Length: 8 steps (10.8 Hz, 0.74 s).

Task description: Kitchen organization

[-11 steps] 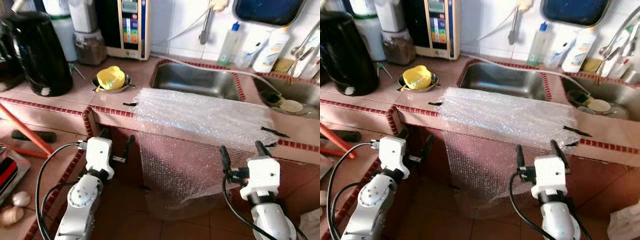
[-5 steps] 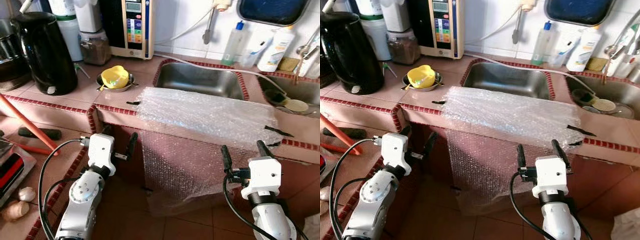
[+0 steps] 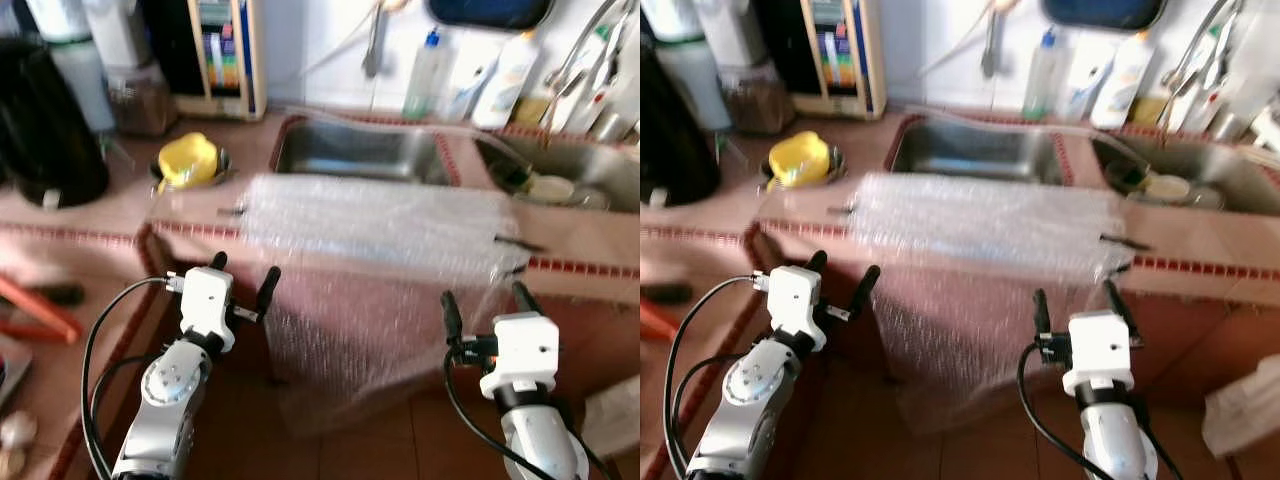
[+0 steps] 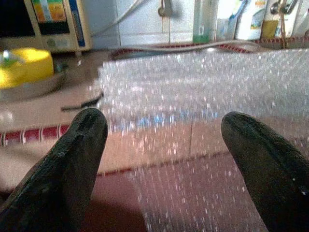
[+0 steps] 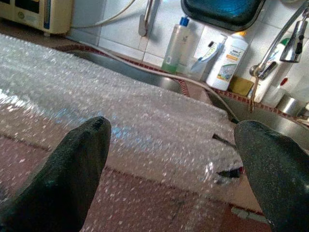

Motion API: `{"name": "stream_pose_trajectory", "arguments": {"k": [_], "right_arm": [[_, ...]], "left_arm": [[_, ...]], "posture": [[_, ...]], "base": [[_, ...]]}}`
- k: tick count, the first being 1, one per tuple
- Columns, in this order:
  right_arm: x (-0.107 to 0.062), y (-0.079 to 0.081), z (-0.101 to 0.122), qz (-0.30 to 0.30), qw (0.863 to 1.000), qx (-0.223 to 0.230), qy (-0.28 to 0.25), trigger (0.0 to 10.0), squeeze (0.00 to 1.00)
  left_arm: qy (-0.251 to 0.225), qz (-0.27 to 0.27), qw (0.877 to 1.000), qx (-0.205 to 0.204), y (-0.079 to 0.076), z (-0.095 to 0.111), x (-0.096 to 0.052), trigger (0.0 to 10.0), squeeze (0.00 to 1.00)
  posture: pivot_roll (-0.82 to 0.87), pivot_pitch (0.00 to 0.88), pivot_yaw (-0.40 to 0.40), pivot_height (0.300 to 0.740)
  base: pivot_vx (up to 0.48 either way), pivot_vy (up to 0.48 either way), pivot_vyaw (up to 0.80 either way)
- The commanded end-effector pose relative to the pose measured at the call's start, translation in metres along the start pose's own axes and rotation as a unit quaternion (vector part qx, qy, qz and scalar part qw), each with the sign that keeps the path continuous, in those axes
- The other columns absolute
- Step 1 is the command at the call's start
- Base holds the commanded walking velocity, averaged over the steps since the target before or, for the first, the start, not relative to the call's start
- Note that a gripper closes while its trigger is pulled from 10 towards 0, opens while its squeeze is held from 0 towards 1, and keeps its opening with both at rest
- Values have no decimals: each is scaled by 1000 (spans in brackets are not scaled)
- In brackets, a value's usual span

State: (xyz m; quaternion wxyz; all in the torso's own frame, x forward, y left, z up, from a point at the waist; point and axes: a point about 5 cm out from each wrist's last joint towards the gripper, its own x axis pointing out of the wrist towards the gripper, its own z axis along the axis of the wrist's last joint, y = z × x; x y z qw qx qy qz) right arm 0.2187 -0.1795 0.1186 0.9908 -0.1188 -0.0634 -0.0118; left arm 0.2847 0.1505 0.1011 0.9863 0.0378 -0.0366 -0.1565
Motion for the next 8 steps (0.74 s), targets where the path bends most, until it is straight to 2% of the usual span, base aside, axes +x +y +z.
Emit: {"name": "stream_pose_trajectory", "arguments": {"k": [1, 8], "right_arm": [[1, -2, 1, -4, 1000, -4, -5, 10000, 0], [3, -6, 1, 3, 1000, -14, -8, 10000, 0]], "left_arm": [[2, -1, 1000, -2, 1, -1, 0, 10000, 0], [4, -4, 1000, -7, -3, -6, 1, 10000, 0]], "posture": [[20, 0, -14, 740], [15, 0, -34, 740]], "base": [[274, 0, 0], [273, 0, 0]]}}
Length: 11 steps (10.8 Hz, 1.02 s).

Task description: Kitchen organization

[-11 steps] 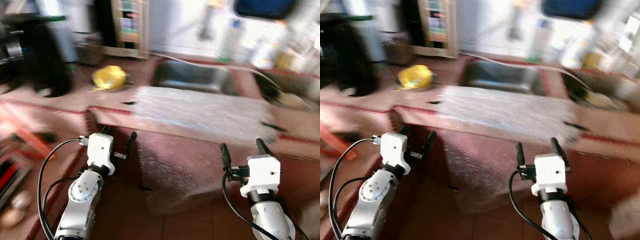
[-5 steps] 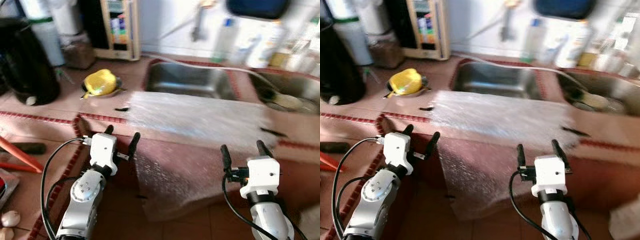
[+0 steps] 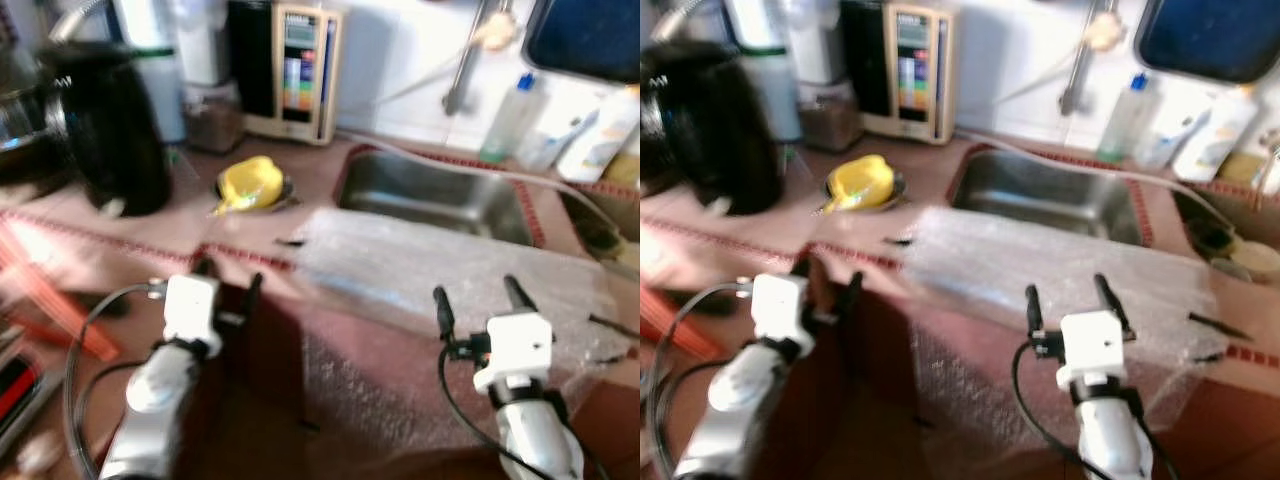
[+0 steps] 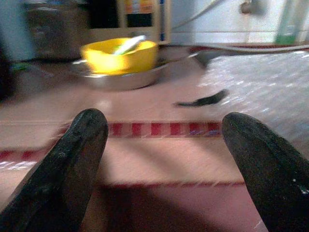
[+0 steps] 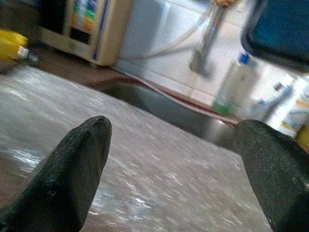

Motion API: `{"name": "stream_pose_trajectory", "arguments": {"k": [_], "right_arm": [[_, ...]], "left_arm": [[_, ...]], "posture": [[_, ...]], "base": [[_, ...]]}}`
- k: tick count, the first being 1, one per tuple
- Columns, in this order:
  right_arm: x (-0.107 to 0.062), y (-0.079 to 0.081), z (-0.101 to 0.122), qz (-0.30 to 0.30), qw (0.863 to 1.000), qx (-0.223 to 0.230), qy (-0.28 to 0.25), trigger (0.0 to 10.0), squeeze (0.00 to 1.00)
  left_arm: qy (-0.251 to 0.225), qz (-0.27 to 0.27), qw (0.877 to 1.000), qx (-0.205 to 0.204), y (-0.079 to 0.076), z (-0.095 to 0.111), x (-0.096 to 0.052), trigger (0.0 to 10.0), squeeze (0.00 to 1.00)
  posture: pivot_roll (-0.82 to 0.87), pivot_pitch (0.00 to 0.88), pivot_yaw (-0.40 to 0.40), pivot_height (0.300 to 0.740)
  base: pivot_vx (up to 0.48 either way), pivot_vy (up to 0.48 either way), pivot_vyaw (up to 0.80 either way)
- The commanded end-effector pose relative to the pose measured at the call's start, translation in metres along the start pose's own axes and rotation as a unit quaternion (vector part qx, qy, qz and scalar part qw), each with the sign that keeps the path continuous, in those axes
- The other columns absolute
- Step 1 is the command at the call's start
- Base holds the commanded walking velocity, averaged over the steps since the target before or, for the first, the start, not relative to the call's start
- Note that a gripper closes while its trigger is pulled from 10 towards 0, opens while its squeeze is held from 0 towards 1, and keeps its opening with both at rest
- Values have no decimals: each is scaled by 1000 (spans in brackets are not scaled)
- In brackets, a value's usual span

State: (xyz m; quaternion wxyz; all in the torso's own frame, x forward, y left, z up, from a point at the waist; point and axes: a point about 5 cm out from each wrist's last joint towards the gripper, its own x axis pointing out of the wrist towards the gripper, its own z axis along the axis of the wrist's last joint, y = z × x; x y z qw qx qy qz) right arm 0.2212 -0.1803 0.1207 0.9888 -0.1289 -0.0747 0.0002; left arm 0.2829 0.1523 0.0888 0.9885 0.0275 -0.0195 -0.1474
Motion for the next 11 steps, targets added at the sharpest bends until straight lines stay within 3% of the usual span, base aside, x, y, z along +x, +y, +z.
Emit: {"name": "stream_pose_trajectory", "arguments": {"k": [1, 3, 5, 9, 11], "right_arm": [[1, -5, -1, -7, 1000, -7, 4, 10000, 0], [2, -3, 0, -3, 1000, -9, 2, 10000, 0], [1, -3, 0, 1, 1000, -9, 2, 10000, 0], [-1, 0, -3, 7, 1000, -7, 7, 10000, 0], [-1, 1, -4, 6, 1000, -5, 8, 10000, 0]], "left_arm": [[-10, -14, 1000, 5, -4, 5, 3, 10000, 0], [-6, -17, 1000, 5, -5, 2, -1, 10000, 0], [-4, -21, 1000, 3, -5, 0, -3, 10000, 0], [16, -23, 1000, 10, -5, -4, -10, 10000, 0], [15, -27, 999, 14, -5, -1, -10, 10000, 0]], "posture": [[17, 0, -37, 740], [25, 0, -44, 740], [29, 0, -50, 740], [40, 0, -51, 740], [44, 0, -47, 740]], "base": [[274, 0, 0], [268, 0, 0], [249, 0, -663], [0, 0, 0], [0, -332, 0]]}}
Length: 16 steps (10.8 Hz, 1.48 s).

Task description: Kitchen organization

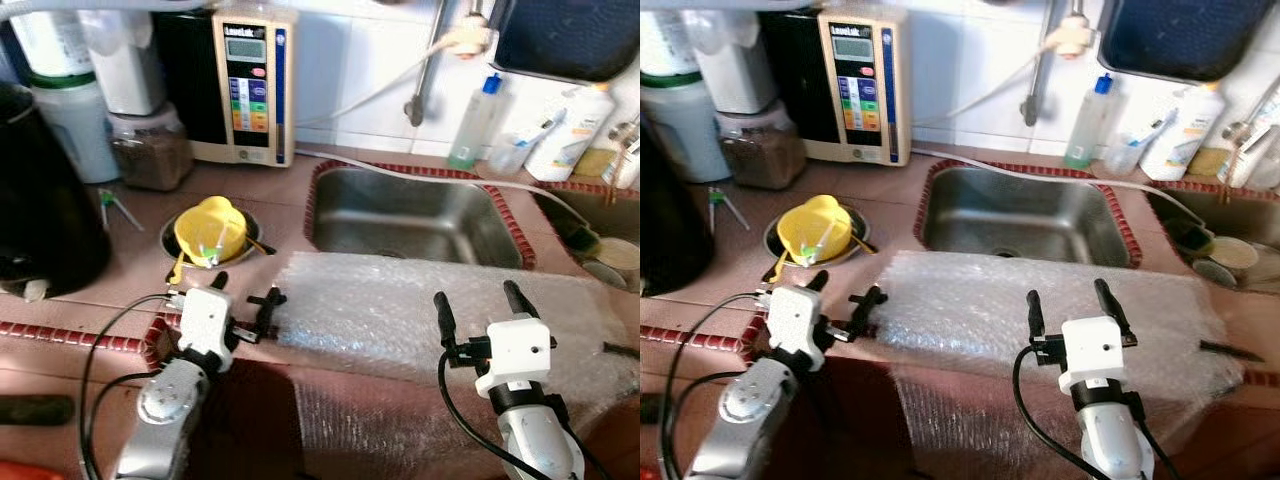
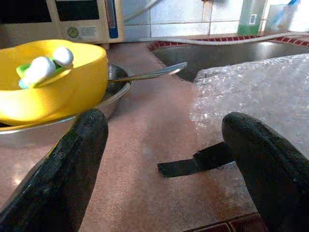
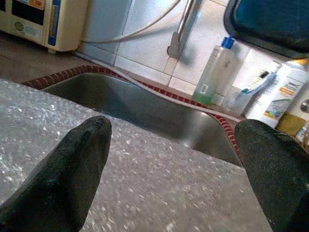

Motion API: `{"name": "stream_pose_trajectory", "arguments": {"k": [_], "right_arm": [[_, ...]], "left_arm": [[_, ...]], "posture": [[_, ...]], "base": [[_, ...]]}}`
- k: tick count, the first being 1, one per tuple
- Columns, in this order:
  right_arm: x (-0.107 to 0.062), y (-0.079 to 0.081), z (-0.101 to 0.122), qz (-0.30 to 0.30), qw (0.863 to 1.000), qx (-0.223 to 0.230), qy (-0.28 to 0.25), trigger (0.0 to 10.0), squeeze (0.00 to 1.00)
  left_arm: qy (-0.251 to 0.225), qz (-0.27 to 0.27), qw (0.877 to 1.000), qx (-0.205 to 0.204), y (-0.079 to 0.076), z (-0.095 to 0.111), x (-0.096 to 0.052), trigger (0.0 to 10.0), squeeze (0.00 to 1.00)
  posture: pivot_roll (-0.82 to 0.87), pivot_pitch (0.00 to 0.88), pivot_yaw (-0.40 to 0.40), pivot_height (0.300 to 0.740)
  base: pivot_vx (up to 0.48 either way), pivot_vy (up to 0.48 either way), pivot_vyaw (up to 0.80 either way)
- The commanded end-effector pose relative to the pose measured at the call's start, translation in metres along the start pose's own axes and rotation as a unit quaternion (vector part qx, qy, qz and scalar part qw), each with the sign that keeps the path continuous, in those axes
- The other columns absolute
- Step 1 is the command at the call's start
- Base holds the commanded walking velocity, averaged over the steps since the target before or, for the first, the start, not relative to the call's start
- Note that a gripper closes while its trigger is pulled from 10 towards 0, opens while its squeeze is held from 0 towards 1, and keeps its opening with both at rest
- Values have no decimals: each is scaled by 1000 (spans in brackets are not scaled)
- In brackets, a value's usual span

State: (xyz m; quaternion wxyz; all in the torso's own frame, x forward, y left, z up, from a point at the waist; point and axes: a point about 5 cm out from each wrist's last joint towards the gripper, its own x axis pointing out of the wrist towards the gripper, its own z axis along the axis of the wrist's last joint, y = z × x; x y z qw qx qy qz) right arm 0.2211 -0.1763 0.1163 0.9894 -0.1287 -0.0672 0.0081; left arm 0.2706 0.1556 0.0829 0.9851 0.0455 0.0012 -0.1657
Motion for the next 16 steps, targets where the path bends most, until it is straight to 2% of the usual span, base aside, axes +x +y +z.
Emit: {"name": "stream_pose_trajectory", "arguments": {"k": [1, 9, 11, 12, 14, 16], "right_arm": [[0, -3, -1, -2, 1000, -6, 2, 10000, 0], [0, -1, 2, -8, 1000, -1, -4, 10000, 0], [1, -2, 4, -8, 1000, -2, -8, 10000, 0], [3, -4, 14, -14, 1000, 1, -22, 10000, 0], [4, -10, 30, -22, 999, 11, -44, 10000, 0], [2, -12, 37, -17, 999, 15, -48, 10000, 0]], "left_arm": [[-7, -7, 1000, 0, -3, 5, 2, 10000, 0], [-1, -10, 1000, 0, -2, 6, 1, 10000, 0], [-1, 6, 1000, 4, 2, 7, 0, 10000, 0], [-23, 40, 999, 19, 15, 16, -6, 10000, 0], [-61, 84, 994, 20, 31, 39, -8, 10000, 0], [-75, 111, 991, 24, 36, 51, -17, 10000, 0]], "posture": [[44, 0, -44, 740], [44, 0, -32, 740], [45, 0, -30, 740], [44, 0, -31, 740], [60, 0, -39, 740], [70, 0, -43, 740]], "base": [[0, -409, 0], [0, -465, 0], [0, -199, 0], [0, 0, 0], [0, 0, 0], [0, 0, 0]]}}
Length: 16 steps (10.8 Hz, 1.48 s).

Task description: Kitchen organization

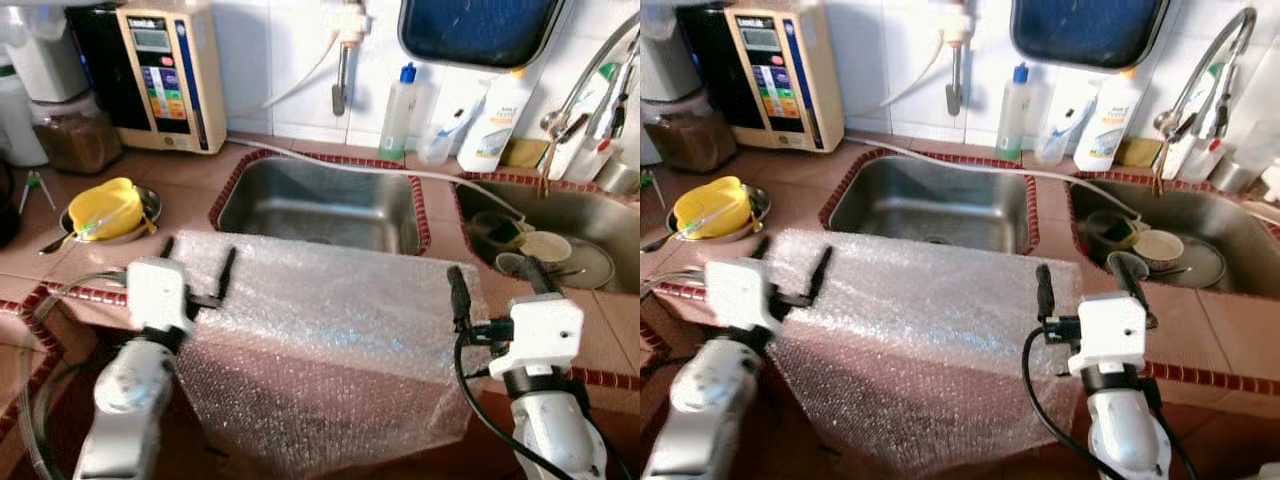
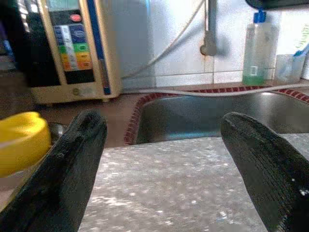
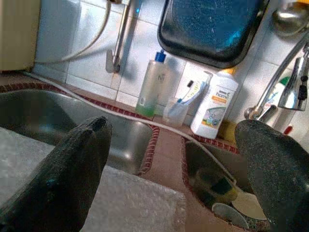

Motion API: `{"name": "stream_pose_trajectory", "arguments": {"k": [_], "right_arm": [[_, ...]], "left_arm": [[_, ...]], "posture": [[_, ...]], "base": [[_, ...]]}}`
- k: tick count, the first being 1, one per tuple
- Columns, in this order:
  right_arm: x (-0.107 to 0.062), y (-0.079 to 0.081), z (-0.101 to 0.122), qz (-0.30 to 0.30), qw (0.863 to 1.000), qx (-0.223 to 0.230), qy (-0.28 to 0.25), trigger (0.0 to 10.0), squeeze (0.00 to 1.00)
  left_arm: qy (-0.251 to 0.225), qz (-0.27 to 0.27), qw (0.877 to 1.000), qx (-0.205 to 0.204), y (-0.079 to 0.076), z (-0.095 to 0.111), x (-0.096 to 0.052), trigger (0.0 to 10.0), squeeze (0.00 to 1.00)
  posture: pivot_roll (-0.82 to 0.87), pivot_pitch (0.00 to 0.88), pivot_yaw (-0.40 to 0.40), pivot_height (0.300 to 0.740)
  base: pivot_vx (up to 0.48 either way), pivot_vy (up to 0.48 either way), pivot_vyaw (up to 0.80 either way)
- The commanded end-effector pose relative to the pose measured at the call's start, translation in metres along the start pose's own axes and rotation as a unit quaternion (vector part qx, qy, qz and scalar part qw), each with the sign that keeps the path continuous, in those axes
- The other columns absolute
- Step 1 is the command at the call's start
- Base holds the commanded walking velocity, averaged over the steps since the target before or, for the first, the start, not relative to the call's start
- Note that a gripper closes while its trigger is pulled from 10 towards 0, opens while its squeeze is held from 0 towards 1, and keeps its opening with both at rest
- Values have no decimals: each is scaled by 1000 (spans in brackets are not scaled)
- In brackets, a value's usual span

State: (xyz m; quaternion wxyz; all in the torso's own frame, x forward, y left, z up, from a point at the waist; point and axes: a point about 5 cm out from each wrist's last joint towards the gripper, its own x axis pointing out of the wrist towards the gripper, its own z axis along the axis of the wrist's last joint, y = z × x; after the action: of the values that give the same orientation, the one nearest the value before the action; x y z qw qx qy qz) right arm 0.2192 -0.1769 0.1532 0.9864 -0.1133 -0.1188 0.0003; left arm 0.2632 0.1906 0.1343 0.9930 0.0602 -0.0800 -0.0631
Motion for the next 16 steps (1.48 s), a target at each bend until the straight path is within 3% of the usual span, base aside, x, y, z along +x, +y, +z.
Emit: {"name": "stream_pose_trajectory", "arguments": {"k": [1, 2, 3, 5, 7, 10, 12, 16], "right_arm": [[-1, -4, 0, -3, 1000, 0, 6, 10000, 0], [-2, -5, -4, -9, 1000, 5, 17, 10000, 0], [-1, -3, -3, -6, 1000, 6, 18, 10000, 0], [3, 2, -5, 1, 1000, 14, 19, 10000, 0], [1, 7, -13, 2, 999, 31, 34, 10000, 0], [-9, 21, -30, 22, 994, 73, 74, 10000, 0], [-10, 28, -37, 31, 982, 162, 92, 10000, 0], [-12, 28, -42, 34, 985, 141, 96, 10000, 0]], "left_arm": [[0, -5, 1000, 1, 0, 3, -2, 10000, 0], [20, 11, 1000, 9, 10, -4, -10, 10000, 0], [18, 24, 999, 10, 13, -2, -8, 10000, 0], [21, 22, 999, 16, 7, 0, -3, 10000, 0], [34, 36, 999, 2, 12, -6, 0, 10000, 0], [76, 40, 996, 0, 12, -29, -10, 10000, 0], [81, 38, 996, -13, 6, -35, -9, 10000, 0], [71, 43, 996, -18, 6, -32, 1, 10000, 0]], "posture": [[70, 0, -43, 740], [85, 0, -51, 740], [90, 0, -55, 740], [94, 0, -52, 740], [89, 0, -49, 740], [89, 0, -51, 740], [87, 0, -50, 740], [100, 0, -45, 740]], "base": [[0, 0, 0], [0, 0, 0], [0, 0, 0], [0, 0, 0], [0, 0, 0], [0, 0, 0], [0, 0, 0], [0, 0, 0]]}}
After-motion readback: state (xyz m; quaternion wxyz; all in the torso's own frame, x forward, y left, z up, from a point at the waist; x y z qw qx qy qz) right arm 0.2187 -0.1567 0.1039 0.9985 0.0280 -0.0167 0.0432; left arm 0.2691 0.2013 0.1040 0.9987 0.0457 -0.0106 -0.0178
